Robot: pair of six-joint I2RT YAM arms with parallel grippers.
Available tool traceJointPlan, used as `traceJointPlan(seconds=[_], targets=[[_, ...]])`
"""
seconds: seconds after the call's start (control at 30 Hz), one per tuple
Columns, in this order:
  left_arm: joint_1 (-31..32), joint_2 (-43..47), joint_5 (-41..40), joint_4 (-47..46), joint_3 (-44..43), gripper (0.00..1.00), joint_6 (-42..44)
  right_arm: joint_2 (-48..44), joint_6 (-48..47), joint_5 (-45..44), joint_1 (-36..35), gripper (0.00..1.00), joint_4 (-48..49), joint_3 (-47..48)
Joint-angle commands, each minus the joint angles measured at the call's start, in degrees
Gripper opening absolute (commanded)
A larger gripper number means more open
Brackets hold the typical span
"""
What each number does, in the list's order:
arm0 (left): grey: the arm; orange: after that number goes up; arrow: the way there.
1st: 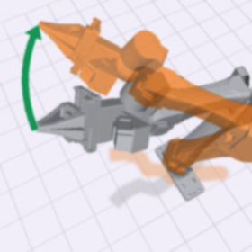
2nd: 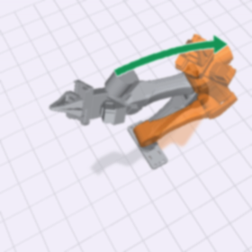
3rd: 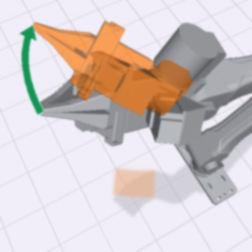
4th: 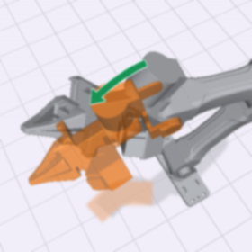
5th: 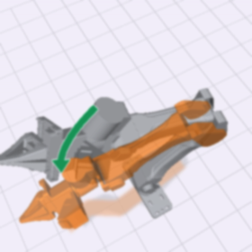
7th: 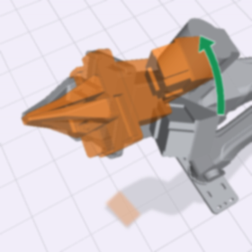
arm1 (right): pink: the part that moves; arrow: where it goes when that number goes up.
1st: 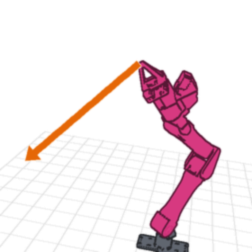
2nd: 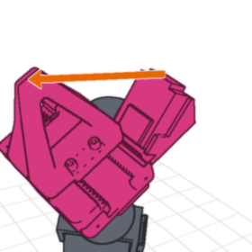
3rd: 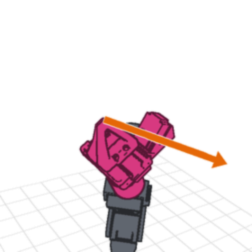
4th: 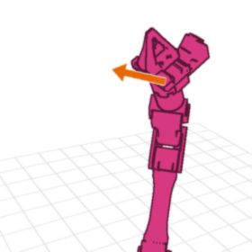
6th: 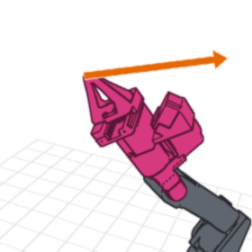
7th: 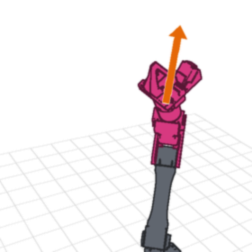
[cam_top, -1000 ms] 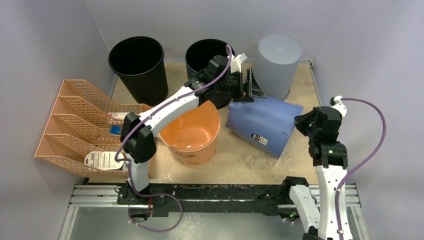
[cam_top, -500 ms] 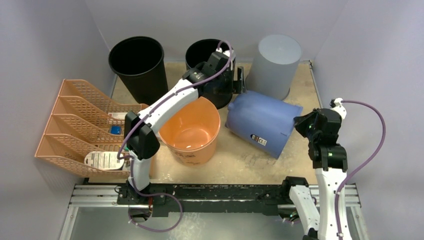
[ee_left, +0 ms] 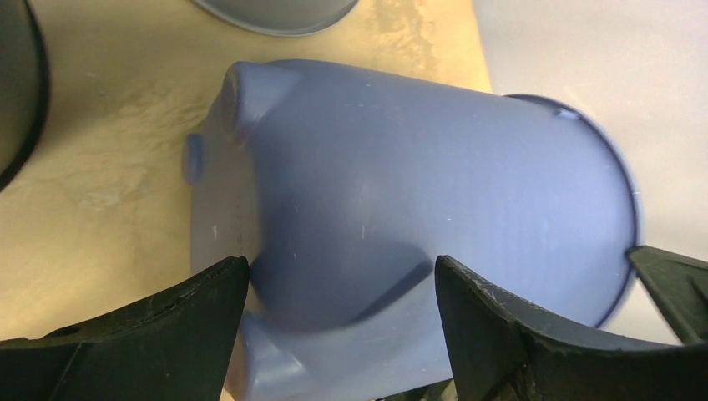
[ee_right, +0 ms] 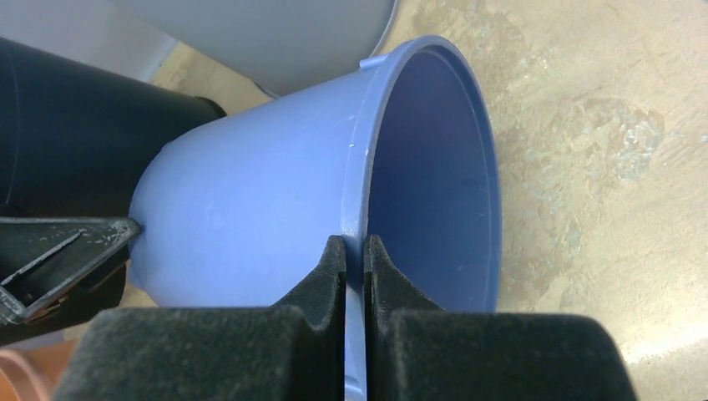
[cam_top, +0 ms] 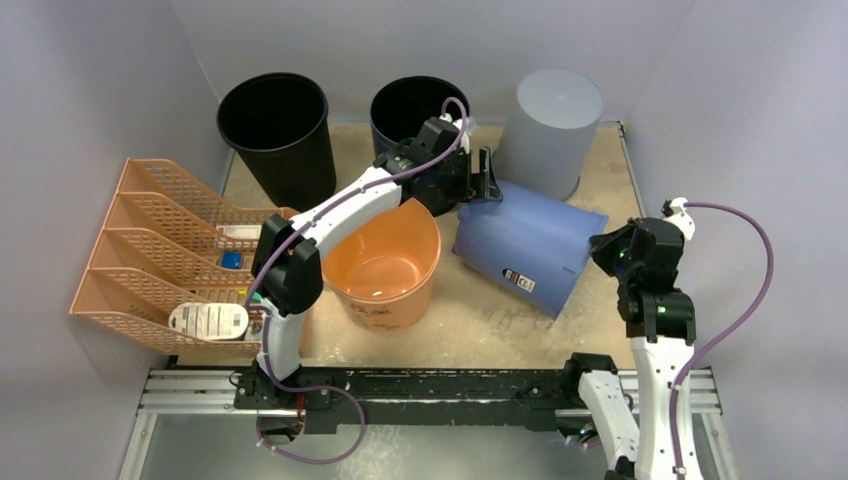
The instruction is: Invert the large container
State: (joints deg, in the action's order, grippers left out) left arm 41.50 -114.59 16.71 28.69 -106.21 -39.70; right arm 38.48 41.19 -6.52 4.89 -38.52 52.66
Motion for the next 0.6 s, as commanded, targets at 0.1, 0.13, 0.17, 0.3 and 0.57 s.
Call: traceJointPlan(seconds=[0.1,0.13,0.17,0.3,0.57], targets=[[0.0,3.0,16.91,-17.96,3.09,0.81,-12.69,0.99,0.74,2.12,-0.25,0.0,-5.76,-2.08],[0.0,3.47,17.67,-19.58,3.25,0.81,-14.24,1.0,1.01,2.8,-0.23,0.0,-5.18,-2.42],[0.02,3.82,18.31,-20.92,3.04,0.8,-15.32,1.03,1.34,3.56,-0.21,0.0,-4.48,-2.88],[0.12,4.53,19.07,-22.2,0.56,0.8,-17.49,1.63,2.7,7.01,-0.19,0.0,-0.03,-3.73],[0.12,2.25,20.1,-20.47,-8.73,0.8,-18.93,7.35,4.07,15.16,-0.24,0.0,11.29,-2.29]])
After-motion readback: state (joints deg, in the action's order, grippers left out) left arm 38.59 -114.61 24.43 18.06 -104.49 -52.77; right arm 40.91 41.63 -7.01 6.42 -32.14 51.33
